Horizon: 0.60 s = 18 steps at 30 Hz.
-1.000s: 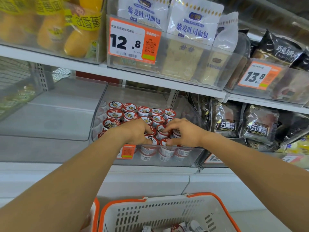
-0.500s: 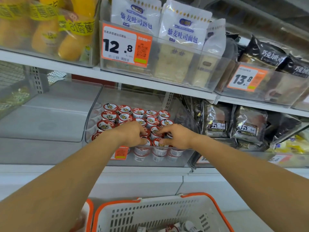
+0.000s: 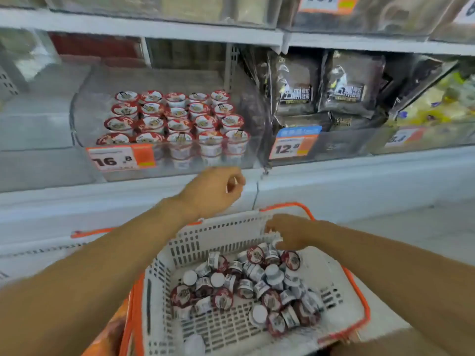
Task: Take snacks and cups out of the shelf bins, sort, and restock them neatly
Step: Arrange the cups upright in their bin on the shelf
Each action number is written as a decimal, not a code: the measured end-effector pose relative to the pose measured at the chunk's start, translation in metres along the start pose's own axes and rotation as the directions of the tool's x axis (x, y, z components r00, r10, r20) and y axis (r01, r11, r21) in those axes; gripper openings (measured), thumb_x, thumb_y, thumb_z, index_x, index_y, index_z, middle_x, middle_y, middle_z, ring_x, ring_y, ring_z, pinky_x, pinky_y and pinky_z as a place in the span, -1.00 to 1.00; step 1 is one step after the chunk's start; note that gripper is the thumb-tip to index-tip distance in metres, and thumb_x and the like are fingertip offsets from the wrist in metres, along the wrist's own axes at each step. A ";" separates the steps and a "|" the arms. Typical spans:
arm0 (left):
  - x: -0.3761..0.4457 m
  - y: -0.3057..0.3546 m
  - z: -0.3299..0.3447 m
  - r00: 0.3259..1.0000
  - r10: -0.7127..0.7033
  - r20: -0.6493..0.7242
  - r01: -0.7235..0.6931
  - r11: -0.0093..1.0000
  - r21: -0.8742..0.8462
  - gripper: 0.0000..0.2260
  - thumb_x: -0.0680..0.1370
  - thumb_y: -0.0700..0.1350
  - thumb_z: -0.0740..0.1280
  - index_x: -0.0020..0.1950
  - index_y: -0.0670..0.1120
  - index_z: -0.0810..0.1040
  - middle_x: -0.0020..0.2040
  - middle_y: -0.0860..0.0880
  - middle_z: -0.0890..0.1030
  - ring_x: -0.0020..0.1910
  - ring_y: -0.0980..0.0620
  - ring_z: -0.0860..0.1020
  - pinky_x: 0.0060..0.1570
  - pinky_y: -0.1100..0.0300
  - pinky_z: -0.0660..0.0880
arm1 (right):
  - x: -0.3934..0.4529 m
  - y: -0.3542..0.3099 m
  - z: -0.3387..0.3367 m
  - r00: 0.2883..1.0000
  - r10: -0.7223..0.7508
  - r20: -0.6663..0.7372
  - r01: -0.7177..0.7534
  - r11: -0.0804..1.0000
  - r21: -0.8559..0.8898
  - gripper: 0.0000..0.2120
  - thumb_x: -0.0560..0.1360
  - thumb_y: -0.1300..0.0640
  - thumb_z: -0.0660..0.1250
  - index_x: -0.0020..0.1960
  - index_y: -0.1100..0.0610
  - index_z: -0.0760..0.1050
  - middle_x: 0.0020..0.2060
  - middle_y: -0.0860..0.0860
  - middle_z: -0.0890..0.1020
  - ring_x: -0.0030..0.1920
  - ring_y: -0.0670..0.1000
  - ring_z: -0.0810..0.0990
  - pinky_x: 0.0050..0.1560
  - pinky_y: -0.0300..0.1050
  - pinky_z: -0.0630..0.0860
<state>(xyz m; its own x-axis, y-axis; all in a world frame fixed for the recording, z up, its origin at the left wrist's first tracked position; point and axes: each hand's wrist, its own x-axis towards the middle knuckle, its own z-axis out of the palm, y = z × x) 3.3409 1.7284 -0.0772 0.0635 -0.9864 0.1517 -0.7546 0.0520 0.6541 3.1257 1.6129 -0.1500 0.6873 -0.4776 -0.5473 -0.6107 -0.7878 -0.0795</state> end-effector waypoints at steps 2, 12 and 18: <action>-0.023 -0.028 0.049 0.955 -0.180 0.237 0.164 0.983 0.085 -0.77 0.62 -0.02 0.31 0.26 -0.04 0.52 -0.07 0.07 0.57 -0.20 0.12 0.57 -0.18 0.15 0.55 | 0.002 0.021 0.044 0.991 0.091 0.101 -0.094 0.995 0.027 -0.55 0.60 0.17 0.31 0.47 0.07 0.35 0.38 0.13 0.37 0.26 0.19 0.50 0.25 0.07 0.49; -0.126 -0.127 0.205 0.776 -0.506 0.375 0.528 0.848 0.051 -0.21 0.44 0.29 0.44 0.57 0.17 0.16 0.59 -0.02 0.04 0.56 -0.11 0.05 0.48 -0.19 0.14 | 0.016 0.077 0.164 0.989 0.140 0.057 -0.142 0.989 0.032 0.05 0.36 -0.10 0.59 0.63 -0.01 0.01 0.58 0.15 0.12 0.52 0.25 0.20 0.50 0.12 0.23; -0.117 -0.141 0.255 0.728 -0.539 0.424 0.540 0.832 0.130 -0.14 0.35 0.47 0.35 0.56 0.18 0.18 0.58 -0.07 0.12 0.54 -0.22 0.15 0.45 -0.32 0.11 | 0.037 0.062 0.178 0.976 0.193 -0.103 -0.155 0.942 0.297 -0.08 0.34 0.08 0.59 0.57 0.12 0.19 0.42 0.11 0.33 0.20 0.18 0.53 0.08 -0.07 0.45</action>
<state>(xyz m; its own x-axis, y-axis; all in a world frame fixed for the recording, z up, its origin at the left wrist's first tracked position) 3.2732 1.7966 -0.3762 0.1760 -0.8120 -0.5565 -0.6784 -0.5097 0.5292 3.0438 1.6157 -0.3238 0.5933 -0.6581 -0.4636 -0.7988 -0.5525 -0.2380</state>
